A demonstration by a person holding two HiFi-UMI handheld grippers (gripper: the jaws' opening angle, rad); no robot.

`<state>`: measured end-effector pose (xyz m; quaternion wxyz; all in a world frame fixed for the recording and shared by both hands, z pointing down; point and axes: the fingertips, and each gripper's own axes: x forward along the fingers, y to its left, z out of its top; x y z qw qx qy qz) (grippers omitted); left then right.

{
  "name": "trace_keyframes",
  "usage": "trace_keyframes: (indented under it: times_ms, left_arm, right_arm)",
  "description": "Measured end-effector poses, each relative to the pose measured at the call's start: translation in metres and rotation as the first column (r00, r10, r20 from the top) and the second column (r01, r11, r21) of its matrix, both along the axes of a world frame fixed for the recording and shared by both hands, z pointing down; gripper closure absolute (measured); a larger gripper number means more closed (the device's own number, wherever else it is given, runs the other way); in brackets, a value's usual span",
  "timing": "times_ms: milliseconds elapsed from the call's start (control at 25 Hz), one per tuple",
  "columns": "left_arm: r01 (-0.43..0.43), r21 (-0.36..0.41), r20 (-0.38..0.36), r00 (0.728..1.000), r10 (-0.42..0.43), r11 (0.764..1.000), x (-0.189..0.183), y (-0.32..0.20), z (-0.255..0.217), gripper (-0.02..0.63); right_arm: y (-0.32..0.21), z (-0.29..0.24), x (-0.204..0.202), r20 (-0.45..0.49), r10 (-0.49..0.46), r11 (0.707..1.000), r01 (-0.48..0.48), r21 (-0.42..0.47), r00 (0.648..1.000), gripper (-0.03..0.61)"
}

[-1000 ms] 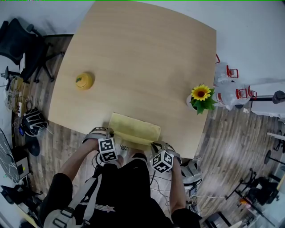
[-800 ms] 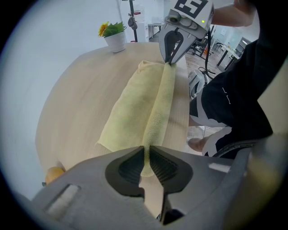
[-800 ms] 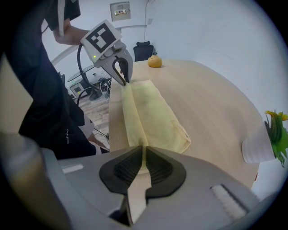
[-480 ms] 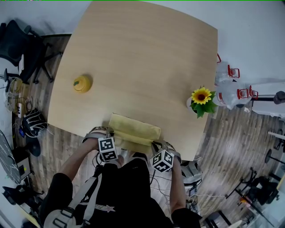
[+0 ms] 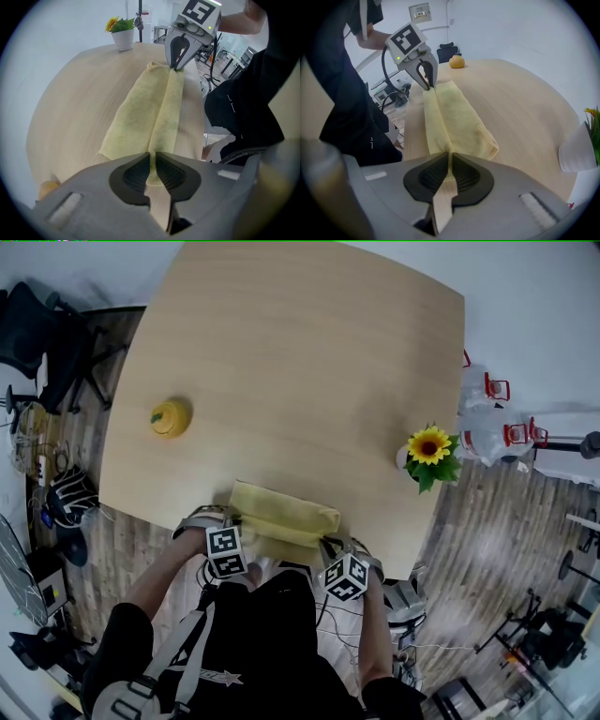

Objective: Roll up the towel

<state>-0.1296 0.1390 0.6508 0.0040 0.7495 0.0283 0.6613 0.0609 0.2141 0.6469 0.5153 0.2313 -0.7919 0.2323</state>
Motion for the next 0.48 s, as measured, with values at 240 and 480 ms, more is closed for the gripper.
trace_keyframes:
  times_ms: [240,480]
  left_arm:
    - [-0.021,0.025,0.010,1.000,0.020,0.999,0.001,0.000,0.001,0.555]
    - [0.022,0.113,-0.013,1.000,-0.021,0.993,-0.002,-0.010,-0.005,0.472]
  right_arm:
    - [0.000,0.001,0.000,-0.003,-0.002,1.000,0.002,0.009,1.000,0.546]
    - [-0.004,-0.002,0.004,-0.061,0.020,0.995,-0.014,0.101,0.998,0.474]
